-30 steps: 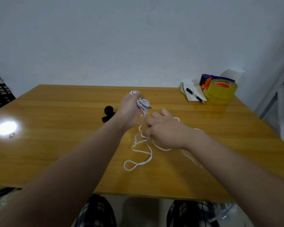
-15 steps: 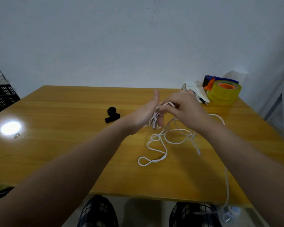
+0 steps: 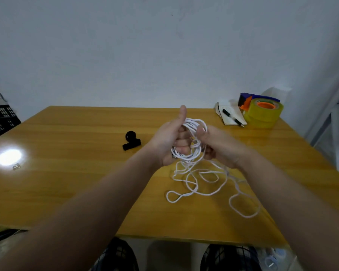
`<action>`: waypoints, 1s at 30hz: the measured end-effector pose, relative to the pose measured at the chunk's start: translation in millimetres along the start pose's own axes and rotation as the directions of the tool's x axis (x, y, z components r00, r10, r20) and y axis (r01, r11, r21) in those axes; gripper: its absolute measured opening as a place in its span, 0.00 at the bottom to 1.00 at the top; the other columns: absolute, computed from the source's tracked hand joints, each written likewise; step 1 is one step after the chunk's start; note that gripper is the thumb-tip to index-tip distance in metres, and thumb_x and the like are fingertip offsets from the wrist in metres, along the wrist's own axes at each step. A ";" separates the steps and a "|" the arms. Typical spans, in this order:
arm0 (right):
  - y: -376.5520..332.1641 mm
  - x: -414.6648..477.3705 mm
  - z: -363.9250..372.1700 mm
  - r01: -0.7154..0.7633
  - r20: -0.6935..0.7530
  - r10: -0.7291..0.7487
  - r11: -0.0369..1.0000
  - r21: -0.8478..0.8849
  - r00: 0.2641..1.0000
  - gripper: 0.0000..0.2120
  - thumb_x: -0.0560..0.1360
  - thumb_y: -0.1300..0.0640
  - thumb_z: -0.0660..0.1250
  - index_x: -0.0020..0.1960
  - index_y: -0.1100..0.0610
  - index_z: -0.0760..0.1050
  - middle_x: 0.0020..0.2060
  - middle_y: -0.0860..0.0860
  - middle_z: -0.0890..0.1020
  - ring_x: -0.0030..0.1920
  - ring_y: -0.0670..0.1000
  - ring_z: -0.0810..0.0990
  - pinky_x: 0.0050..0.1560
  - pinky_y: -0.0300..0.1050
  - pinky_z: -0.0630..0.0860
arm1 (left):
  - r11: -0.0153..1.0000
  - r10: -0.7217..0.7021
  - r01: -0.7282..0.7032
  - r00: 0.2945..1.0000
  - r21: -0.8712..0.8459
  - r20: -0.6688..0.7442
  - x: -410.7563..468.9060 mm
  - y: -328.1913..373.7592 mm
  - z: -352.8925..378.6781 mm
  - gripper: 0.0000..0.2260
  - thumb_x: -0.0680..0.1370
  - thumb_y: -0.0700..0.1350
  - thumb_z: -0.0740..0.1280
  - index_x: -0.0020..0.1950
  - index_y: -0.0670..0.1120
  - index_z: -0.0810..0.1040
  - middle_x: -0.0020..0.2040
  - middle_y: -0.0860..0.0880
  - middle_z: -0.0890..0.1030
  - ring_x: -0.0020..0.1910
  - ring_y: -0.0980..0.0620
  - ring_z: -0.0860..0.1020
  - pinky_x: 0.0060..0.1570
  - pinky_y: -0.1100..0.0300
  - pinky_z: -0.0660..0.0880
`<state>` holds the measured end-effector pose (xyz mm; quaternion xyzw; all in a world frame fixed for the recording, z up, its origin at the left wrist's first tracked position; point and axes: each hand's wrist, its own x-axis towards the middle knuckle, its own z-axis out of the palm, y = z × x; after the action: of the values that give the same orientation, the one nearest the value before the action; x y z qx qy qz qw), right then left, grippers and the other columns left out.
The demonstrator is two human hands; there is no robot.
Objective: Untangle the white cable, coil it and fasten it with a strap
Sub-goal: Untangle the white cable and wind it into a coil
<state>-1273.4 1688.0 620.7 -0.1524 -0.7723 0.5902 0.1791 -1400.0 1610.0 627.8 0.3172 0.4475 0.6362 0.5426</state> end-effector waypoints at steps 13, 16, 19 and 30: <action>1.9 -1.9 17.4 -0.165 -0.210 0.157 0.986 -0.019 0.965 0.12 0.75 0.47 0.66 0.36 0.51 0.74 0.23 0.45 0.64 0.23 0.44 0.59 0.24 0.40 0.54 | 0.975 0.123 -0.097 0.985 0.199 -0.124 -1.0 -4.1 -4.0 0.19 0.77 0.59 0.60 0.36 0.46 0.64 0.26 0.50 0.63 0.19 0.58 0.58 0.19 0.68 0.58; 1.4 -2.5 27.8 -0.070 -0.298 0.090 0.994 0.078 0.950 0.09 0.79 0.55 0.62 0.40 0.52 0.75 0.17 0.43 0.70 0.20 0.43 0.64 0.22 0.36 0.58 | 0.958 0.166 -0.126 0.976 0.257 -0.140 0.0 -2.8 -2.3 0.18 0.78 0.57 0.61 0.37 0.44 0.66 0.25 0.51 0.63 0.19 0.57 0.60 0.19 0.66 0.62; 2.7 -0.1 31.4 0.016 -0.367 0.053 0.983 0.183 0.929 0.08 0.78 0.57 0.63 0.52 0.61 0.76 0.30 0.47 0.81 0.20 0.41 0.69 0.22 0.32 0.62 | 0.923 0.207 -0.144 0.968 0.358 -0.145 -2.6 -1.9 -6.2 0.19 0.78 0.57 0.60 0.35 0.44 0.67 0.22 0.51 0.64 0.19 0.56 0.66 0.24 0.63 0.67; 18.9 7.2 30.2 0.086 -0.340 -0.136 0.984 -0.158 0.930 0.03 0.75 0.57 0.67 0.48 0.54 0.73 0.33 0.46 0.77 0.30 0.41 0.74 0.33 0.38 0.71 | 0.982 0.015 0.047 0.947 0.185 -0.322 -4.0 -8.4 -33.8 0.20 0.77 0.58 0.63 0.37 0.41 0.72 0.23 0.50 0.70 0.22 0.53 0.74 0.30 0.60 0.73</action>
<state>-1293.1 1670.2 596.0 -0.2230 -0.7751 0.4868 0.3355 -1425.9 1598.5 606.9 0.2558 0.5912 0.6293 0.4347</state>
